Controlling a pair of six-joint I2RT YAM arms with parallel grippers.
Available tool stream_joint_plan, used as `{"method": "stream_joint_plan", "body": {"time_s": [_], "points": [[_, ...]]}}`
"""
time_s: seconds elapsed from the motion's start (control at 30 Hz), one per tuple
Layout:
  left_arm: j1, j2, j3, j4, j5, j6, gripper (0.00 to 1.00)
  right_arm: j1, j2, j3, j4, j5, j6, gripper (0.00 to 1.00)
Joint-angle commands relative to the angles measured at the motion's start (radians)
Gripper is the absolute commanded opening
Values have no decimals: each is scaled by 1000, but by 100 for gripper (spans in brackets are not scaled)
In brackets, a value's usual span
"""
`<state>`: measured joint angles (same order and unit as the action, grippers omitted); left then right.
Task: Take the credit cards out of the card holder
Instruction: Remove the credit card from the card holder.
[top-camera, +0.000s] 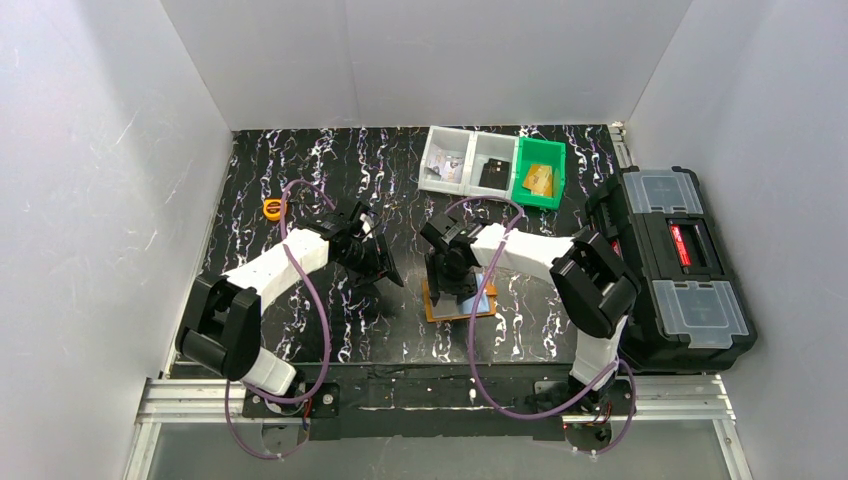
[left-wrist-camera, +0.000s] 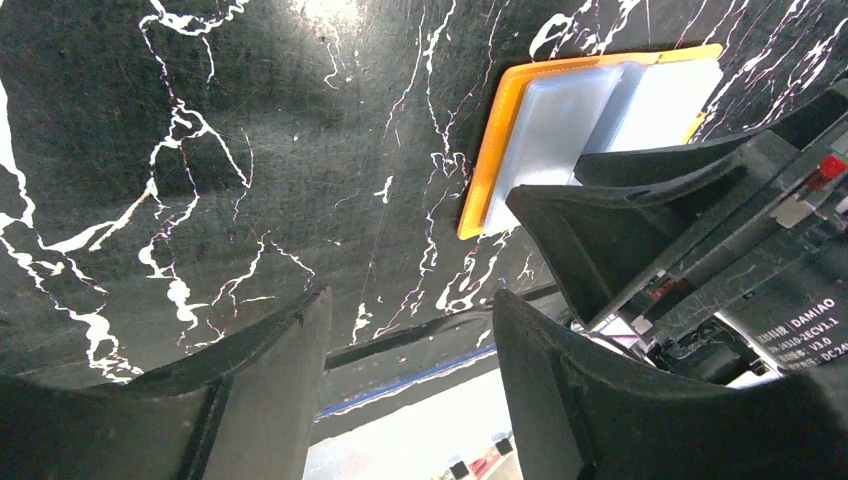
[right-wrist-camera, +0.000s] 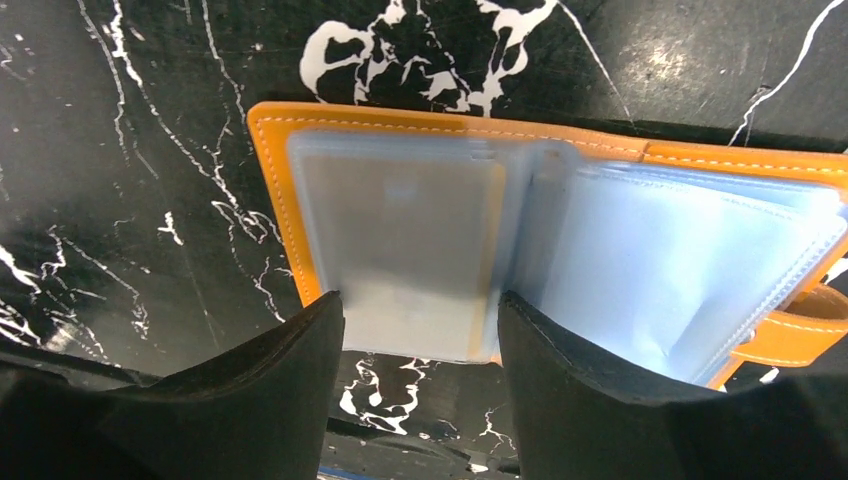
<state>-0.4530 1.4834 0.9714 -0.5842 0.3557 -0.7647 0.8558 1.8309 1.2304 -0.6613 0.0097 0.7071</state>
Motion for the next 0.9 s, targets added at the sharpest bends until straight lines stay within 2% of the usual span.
{"method": "stream_joint_plan", "body": {"time_s": [0.0, 0.17, 0.3, 0.47, 0.6, 0.7, 0.87], "points": [[4, -28, -14, -17, 17, 22, 58, 13, 32, 38, -37, 41, 5, 66], [4, -24, -14, -13, 21, 23, 58, 32, 89, 47, -52, 56, 2, 65], [3, -16, -16, -10, 27, 23, 57, 50, 137, 58, -64, 53, 4, 59], [4, -11, -25, 0, 38, 21, 56, 61, 169, 42, -44, 1, 9, 43], [2, -2, -31, 8, 54, 20, 54, 60, 160, 13, 8, -74, 13, 25], [-6, 7, -39, 23, 69, 17, 52, 58, 151, -12, 44, -119, 18, 19], [-45, 35, -31, 45, 89, 9, 49, 48, 137, -68, 119, -208, 39, 14]]}}
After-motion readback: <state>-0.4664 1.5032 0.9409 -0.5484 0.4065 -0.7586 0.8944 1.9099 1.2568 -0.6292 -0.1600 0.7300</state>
